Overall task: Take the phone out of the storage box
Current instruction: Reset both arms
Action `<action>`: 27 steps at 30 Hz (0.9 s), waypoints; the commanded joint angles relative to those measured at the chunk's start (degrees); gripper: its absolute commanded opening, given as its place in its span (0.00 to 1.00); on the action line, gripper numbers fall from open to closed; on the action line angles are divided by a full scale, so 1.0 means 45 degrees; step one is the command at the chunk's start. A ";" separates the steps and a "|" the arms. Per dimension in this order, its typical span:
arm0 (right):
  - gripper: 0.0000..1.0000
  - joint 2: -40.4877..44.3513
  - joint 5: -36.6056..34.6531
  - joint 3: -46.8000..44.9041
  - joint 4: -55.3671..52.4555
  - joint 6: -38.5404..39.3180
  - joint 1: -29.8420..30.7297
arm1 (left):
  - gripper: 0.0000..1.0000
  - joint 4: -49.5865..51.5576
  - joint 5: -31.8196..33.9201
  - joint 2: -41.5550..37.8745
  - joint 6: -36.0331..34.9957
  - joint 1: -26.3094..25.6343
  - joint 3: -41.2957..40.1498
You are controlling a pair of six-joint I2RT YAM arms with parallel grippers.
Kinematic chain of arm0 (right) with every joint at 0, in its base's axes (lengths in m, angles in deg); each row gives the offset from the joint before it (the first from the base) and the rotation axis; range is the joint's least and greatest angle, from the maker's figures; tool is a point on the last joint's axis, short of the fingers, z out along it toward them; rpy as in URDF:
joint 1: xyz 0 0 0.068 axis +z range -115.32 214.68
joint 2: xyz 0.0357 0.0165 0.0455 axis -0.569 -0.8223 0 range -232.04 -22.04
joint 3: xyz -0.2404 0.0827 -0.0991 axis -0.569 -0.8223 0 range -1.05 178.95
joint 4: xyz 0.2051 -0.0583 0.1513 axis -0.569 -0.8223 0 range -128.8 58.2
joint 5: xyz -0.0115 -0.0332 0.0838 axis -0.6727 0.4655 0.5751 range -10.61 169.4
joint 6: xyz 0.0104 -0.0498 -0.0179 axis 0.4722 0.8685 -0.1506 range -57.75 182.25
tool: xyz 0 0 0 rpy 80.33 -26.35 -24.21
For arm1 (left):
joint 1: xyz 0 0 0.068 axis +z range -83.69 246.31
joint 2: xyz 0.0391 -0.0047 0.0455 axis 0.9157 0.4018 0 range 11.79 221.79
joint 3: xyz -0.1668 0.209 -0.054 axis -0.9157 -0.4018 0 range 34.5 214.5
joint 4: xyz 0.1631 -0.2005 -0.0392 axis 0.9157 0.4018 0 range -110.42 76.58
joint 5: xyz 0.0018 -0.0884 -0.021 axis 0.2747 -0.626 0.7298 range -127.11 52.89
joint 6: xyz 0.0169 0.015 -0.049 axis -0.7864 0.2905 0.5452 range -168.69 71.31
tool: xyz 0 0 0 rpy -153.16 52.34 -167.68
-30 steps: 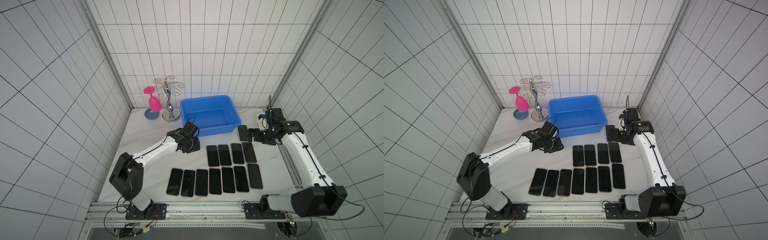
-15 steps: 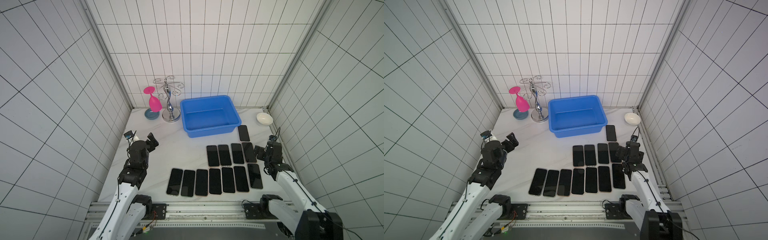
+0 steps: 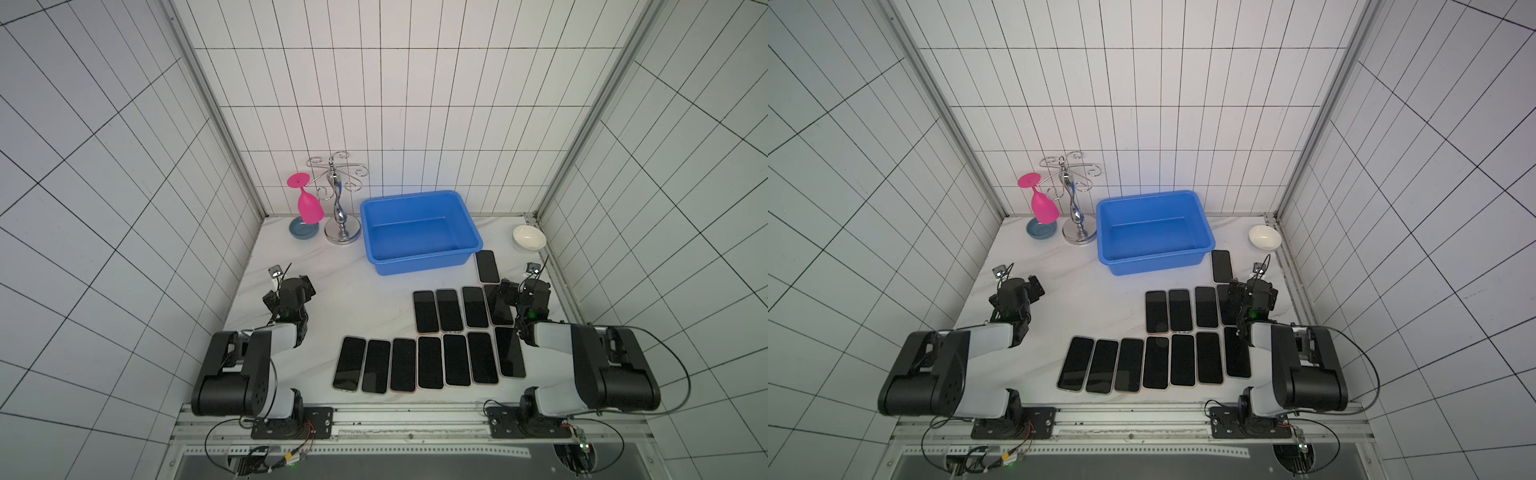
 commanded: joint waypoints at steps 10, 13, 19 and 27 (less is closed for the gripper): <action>0.99 -0.0183 0.0630 0.0341 0.1067 0.0043 -0.0483 | 0.98 -0.2473 -0.0537 0.0579 -0.0900 -0.0124 0.0128; 0.99 -0.0188 0.0630 0.0343 0.1094 0.0042 -0.0477 | 0.98 -0.2236 -0.0526 0.0511 -0.0890 -0.0144 0.0204; 0.99 -0.0198 0.0630 0.0346 0.1084 0.0052 -0.0473 | 0.98 -0.2278 -0.0505 0.0532 -0.0910 -0.0164 0.0186; 0.99 -0.0260 0.0649 0.0466 0.0926 0.0062 -0.0482 | 0.98 -0.2286 -0.0505 0.0509 -0.0910 -0.0164 0.0182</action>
